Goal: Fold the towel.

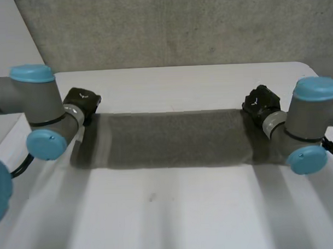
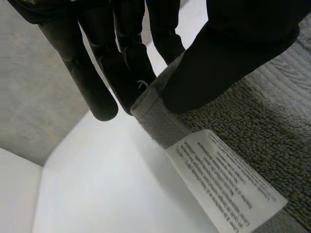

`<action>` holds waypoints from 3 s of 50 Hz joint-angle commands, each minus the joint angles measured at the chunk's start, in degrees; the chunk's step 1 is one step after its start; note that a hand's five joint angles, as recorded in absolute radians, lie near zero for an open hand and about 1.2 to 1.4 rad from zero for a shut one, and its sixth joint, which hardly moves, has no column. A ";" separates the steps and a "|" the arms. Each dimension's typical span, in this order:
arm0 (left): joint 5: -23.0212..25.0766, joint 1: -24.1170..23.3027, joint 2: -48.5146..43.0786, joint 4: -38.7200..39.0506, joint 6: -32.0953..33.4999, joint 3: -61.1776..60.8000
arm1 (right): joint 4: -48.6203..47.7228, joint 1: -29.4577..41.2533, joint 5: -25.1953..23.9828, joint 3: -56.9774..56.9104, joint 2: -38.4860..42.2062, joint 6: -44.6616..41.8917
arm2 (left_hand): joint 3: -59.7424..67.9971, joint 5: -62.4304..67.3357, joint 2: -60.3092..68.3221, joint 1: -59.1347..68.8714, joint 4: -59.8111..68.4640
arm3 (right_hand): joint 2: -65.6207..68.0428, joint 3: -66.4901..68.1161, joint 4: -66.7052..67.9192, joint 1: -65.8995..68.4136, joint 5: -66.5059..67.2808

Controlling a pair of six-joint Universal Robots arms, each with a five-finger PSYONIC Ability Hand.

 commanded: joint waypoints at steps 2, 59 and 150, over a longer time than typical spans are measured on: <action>0.27 0.18 -6.61 3.25 0.43 6.88 | -10.16 -0.16 -2.37 -2.49 5.84 -1.50 | 10.39 10.82 10.27 12.56 10.26 | 12.60 11.85 11.48 24.91 12.72; 17.24 1.76 38.55 16.34 -29.54 -42.94 | 8.12 -17.04 -14.42 23.61 -14.54 28.21 | -58.89 -58.46 -59.01 -56.73 -59.02 | -36.80 -37.54 -37.91 -24.48 -36.67; 10.82 -13.88 17.38 20.75 -30.42 -30.39 | -0.85 4.67 -8.88 28.53 -20.60 36.82 | -56.03 -55.60 -56.15 -53.87 -56.16 | -57.40 -58.15 -58.52 -45.09 -57.28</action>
